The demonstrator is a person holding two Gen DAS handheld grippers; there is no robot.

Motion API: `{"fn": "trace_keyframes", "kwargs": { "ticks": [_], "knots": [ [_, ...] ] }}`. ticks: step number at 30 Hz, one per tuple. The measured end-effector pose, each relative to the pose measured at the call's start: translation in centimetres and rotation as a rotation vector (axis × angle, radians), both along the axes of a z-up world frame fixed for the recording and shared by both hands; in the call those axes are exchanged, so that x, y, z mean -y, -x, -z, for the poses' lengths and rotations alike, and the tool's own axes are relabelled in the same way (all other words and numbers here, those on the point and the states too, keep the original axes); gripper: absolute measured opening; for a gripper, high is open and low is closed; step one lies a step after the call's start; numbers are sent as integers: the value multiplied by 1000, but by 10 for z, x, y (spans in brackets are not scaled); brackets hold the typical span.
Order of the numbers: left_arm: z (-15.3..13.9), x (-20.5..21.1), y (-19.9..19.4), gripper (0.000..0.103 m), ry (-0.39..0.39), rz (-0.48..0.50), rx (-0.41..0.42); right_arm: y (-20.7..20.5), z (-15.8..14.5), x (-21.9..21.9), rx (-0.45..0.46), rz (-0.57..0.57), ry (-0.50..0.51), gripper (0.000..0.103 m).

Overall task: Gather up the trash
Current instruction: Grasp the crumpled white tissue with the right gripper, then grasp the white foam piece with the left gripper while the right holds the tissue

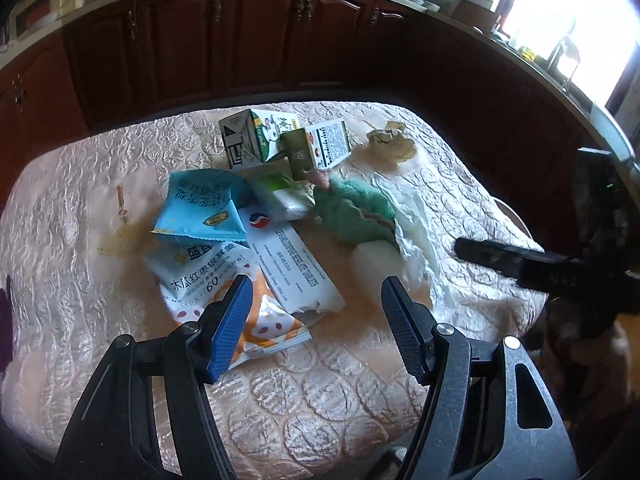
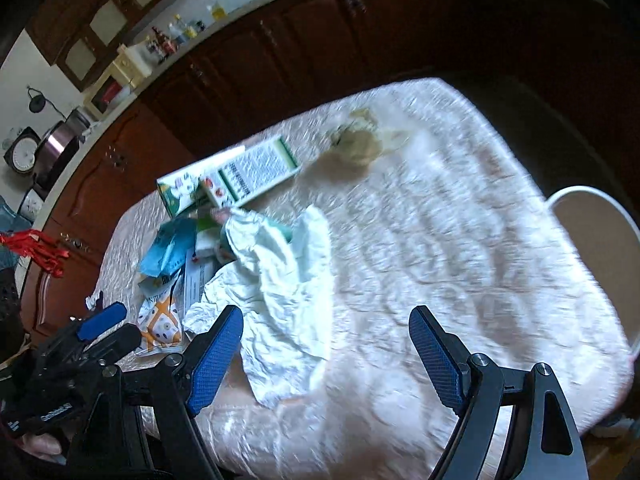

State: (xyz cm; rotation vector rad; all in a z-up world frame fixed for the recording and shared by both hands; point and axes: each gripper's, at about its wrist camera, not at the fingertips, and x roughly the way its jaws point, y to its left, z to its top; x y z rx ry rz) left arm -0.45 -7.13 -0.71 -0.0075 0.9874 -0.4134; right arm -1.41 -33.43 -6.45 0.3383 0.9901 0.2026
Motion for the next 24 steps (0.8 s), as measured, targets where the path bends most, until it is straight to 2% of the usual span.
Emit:
{"fn": "trace_keyframes", "kwargs": {
  "ticks": [4,5,6,7,10,12,17,21,23,24],
  "knots": [
    [4,4,-7,66,10,-6,-21,-20,20,-17,-29,-45,-80,82],
    [4,5,-9,66,13,-5,-27,-25,24,-20,-26,-52,-98,74],
    [5,8,-11,66,17,-2,-34,-29,28,-22,-25,-59,-110,50],
    [6,12,-12,66,21,6,-41,-32,32,-24,-39,-66,-115,40],
    [13,25,-14,66,14,44,-57,-26,25,-17,5,-61,-104,26],
    [19,37,-17,66,3,72,-76,-19,14,-4,43,-39,-67,24],
    [36,68,-25,66,18,101,-142,-6,-2,33,76,33,-59,23],
    [48,89,-26,66,-74,104,-144,4,-8,54,83,70,-63,23],
    [55,94,-27,65,-91,103,-144,7,-7,60,83,77,-72,23],
    [58,94,-28,55,-98,102,-149,8,-7,61,83,78,-75,23]
  ]
}}
